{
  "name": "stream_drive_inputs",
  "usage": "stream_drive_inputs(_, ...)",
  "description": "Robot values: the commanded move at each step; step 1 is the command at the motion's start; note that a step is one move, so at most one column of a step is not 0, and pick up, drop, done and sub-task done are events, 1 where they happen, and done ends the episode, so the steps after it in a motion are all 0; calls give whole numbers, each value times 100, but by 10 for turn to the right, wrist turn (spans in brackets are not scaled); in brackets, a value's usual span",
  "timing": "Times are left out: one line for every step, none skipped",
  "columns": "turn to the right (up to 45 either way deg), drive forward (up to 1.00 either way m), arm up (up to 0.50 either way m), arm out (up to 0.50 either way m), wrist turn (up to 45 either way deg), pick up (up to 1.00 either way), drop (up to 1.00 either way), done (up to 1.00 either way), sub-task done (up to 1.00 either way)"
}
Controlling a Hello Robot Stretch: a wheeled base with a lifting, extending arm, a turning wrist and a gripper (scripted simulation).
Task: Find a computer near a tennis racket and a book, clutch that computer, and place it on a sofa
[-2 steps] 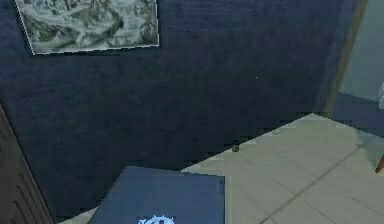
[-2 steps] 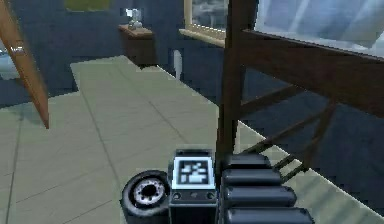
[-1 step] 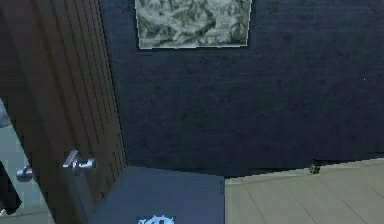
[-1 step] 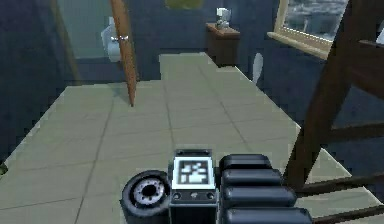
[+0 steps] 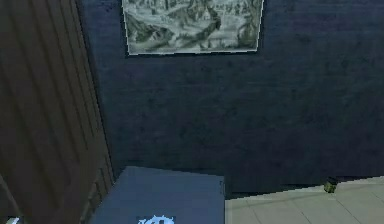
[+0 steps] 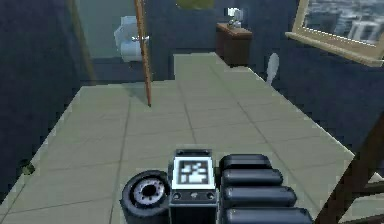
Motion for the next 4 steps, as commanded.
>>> stream_drive_inputs(450,0,0,0,0,0,0,0,0)
stream_drive_inputs(180,0,0,0,0,0,0,0,0)
stream_drive_inputs(0,100,0,0,0,0,0,0,0)
stream_drive_inputs(0,100,0,0,0,0,0,0,0)
